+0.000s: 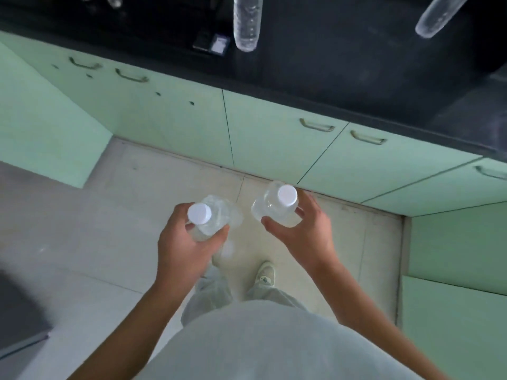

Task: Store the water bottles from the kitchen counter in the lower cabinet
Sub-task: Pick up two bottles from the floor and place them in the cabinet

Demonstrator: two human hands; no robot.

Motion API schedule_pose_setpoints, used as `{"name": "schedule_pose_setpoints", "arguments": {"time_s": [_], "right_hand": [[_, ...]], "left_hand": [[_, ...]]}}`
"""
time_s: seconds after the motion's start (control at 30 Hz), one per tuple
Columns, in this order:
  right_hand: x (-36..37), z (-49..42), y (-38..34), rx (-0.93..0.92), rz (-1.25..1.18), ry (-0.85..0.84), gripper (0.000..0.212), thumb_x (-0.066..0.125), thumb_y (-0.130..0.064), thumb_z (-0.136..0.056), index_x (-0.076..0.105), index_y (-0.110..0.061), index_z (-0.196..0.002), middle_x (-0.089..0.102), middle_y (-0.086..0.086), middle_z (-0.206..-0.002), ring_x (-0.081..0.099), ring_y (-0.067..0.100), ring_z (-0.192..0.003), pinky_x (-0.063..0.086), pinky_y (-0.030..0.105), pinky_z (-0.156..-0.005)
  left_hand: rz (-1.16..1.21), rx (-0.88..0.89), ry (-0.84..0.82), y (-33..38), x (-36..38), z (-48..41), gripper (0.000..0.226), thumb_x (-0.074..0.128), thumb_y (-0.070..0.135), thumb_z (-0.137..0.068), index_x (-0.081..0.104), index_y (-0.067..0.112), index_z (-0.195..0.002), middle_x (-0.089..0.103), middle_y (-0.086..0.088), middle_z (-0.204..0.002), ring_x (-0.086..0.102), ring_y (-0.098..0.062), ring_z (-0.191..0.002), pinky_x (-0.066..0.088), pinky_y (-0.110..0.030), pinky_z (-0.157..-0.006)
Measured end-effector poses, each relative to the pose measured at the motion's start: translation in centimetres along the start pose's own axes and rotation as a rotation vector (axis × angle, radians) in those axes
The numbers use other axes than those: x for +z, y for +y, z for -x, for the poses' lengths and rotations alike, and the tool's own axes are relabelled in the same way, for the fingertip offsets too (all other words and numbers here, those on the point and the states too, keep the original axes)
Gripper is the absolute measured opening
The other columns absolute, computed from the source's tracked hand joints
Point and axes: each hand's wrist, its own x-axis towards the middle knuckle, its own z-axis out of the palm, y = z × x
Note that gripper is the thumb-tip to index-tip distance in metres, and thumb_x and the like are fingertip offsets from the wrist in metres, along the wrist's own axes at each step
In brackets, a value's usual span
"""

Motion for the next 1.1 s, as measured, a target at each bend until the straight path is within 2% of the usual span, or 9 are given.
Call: {"name": "schedule_pose_setpoints", "arguments": {"time_s": [0.1,0.27,0.4,0.47,0.6,0.73,0.83,0.93,1.1], "right_hand": [[-2.1,2.4,-2.6,-0.062,-0.006,0.001,0.053,0.081,-0.055,-0.061,0.063,-0.036,-0.107,0.071,-0.017,-0.103,0.067,0.005,-0.103,0.056,0.033,-0.091],[-1.8,4.7,-5.9,-0.132,0.039,-0.058,0.055,0.085,-0.050,-0.061,0.066,-0.039,-0.111,0.071,-0.023,-0.104,0.068,-0.002,-0.097,0.055,0.021,-0.089],[1.7,6.4,-8.8,-0.195,0.091,-0.143,0.049,0.090,-0.043,-0.062,0.059,-0.051,-0.099,0.070,-0.028,-0.100,0.066,-0.009,-0.093,0.046,0.003,-0.080],[4.5,7.2,-10.6,-0.220,0.102,-0.205,0.049,0.090,-0.042,-0.063,0.060,-0.050,-0.101,0.070,-0.029,-0.099,0.065,-0.010,-0.093,0.044,0.001,-0.078],[12.4,9.4,-14.7,-0.269,0.115,-0.353,0.052,0.087,-0.046,-0.062,0.067,-0.038,-0.109,0.071,-0.025,-0.101,0.067,-0.006,-0.095,0.050,0.011,-0.085],[21.6,12.0,-19.4,-0.334,0.136,-0.520,0.051,0.088,-0.043,-0.063,0.068,-0.035,-0.110,0.072,-0.023,-0.101,0.068,-0.003,-0.095,0.055,0.021,-0.089],[28.2,13.7,-22.7,-0.364,0.152,-0.609,0.046,0.088,-0.044,-0.063,0.068,-0.038,-0.104,0.073,-0.024,-0.099,0.069,-0.003,-0.093,0.057,0.028,-0.087],[33.9,14.8,-25.7,-0.385,0.135,-0.687,0.046,0.088,-0.044,-0.062,0.068,-0.037,-0.103,0.074,-0.022,-0.099,0.070,0.000,-0.094,0.059,0.033,-0.087],[40.3,14.4,-30.2,-0.381,0.102,-0.767,0.038,0.091,-0.026,-0.068,0.070,-0.031,-0.100,0.076,-0.016,-0.096,0.072,0.004,-0.092,0.059,0.032,-0.085]], "left_hand": [[0.079,0.028,0.099,2.6,-2.8,2.9,0.049,0.093,0.027,-0.067,0.059,0.031,-0.103,0.069,0.019,-0.101,0.062,0.012,-0.098,0.042,-0.001,-0.073],[0.183,0.009,0.198,2.8,-7.3,5.0,0.054,0.093,0.031,-0.067,0.061,0.030,-0.110,0.070,0.015,-0.112,0.065,-0.002,-0.106,0.047,-0.017,-0.084],[0.236,-0.072,0.289,0.5,-11.8,6.5,0.053,0.092,0.031,-0.067,0.061,0.028,-0.110,0.069,0.015,-0.112,0.065,0.003,-0.099,0.046,-0.012,-0.076],[0.272,-0.116,0.332,-1.6,-14.4,7.4,0.052,0.092,0.028,-0.068,0.061,0.028,-0.110,0.068,0.016,-0.110,0.063,0.008,-0.095,0.044,-0.008,-0.073],[0.325,-0.219,0.449,-7.2,-20.9,9.6,0.055,0.093,0.031,-0.067,0.060,0.028,-0.111,0.069,0.013,-0.110,0.066,0.000,-0.097,0.048,-0.014,-0.076],[0.365,-0.320,0.622,-13.7,-28.1,12.5,0.055,0.094,0.035,-0.064,0.059,0.034,-0.107,0.070,0.012,-0.110,0.071,-0.013,-0.098,0.058,-0.032,-0.086],[0.343,-0.372,0.744,-17.9,-33.4,14.6,0.053,0.094,0.036,-0.063,0.056,0.037,-0.101,0.068,0.016,-0.105,0.070,-0.010,-0.094,0.057,-0.030,-0.080],[0.320,-0.434,0.849,-21.0,-37.7,15.8,0.060,0.093,0.039,-0.063,0.055,0.033,-0.108,0.065,0.018,-0.105,0.067,-0.006,-0.094,0.053,-0.028,-0.076],[0.332,-0.499,0.967,-24.0,-43.4,13.9,0.061,0.092,0.038,-0.066,0.055,0.026,-0.112,0.067,0.010,-0.108,0.066,-0.008,-0.095,0.050,-0.024,-0.073]]}}
